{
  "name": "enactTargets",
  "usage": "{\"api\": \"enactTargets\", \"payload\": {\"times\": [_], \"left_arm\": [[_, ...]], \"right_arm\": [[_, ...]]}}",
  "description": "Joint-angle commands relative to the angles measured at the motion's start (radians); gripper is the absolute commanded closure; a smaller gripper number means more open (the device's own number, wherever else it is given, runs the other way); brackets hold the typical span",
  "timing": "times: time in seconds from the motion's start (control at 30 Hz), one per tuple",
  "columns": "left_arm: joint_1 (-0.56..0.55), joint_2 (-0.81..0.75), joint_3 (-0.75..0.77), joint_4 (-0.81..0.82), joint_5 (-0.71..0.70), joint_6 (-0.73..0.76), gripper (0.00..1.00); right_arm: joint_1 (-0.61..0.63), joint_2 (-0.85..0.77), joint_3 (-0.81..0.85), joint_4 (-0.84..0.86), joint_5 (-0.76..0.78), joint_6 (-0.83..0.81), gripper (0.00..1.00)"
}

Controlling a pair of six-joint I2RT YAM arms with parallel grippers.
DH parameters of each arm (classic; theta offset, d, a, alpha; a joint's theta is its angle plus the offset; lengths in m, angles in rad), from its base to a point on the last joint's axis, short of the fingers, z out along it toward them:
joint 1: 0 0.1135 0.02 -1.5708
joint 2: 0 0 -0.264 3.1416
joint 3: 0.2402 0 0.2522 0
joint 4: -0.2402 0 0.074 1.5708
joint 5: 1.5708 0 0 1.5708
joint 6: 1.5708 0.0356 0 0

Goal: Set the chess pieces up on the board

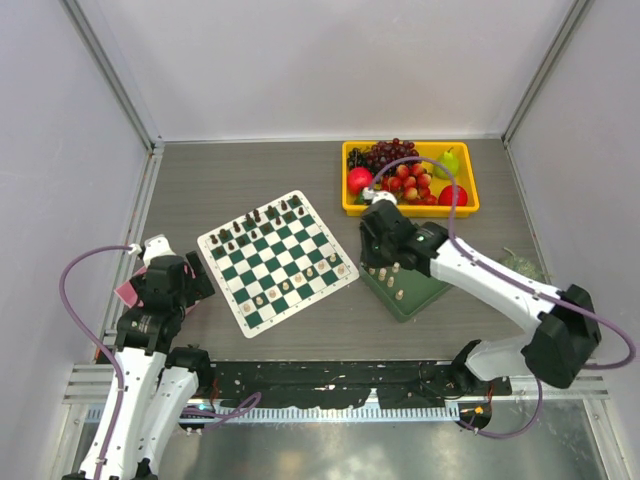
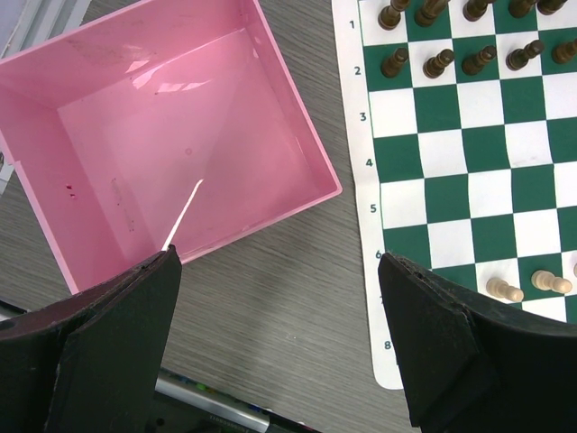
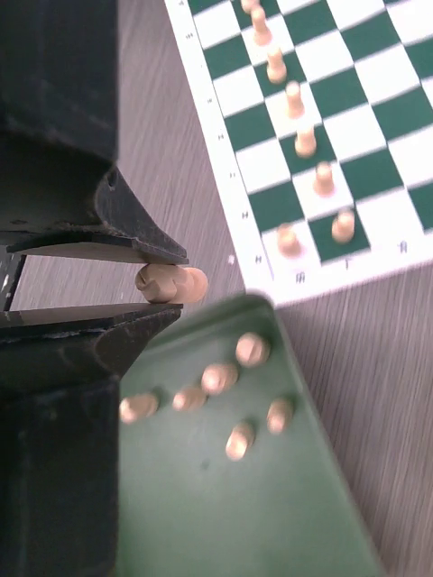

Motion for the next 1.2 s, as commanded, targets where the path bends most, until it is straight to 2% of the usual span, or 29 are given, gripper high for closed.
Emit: {"api": "enactTargets", "payload": {"times": [0.0,0.2,0.57,1.17], "left_arm": [[0.007,-0.010,0.015,0.033,-0.003,0.002,0.01],[0.006,-0.010,0.015,0.030,-0.003,-0.002,0.01],[0.006,-0.008,0.015,0.032,-0.006,-0.002,0.01],[0.007,-0.005,0.015,0.032,-0.006,-0.003,0.01]], "right_arm": [[0.123,0.129,0.113,0.042,-0.008,0.030,0.87],[0.195,0.293,0.202,0.081,0.010,0.022,0.87],[0.203,0.431,0.220,0.148,0.009,0.011,0.87],[0.204,0.516,0.228,0.194,0.055,-0.003,0.87]]}}
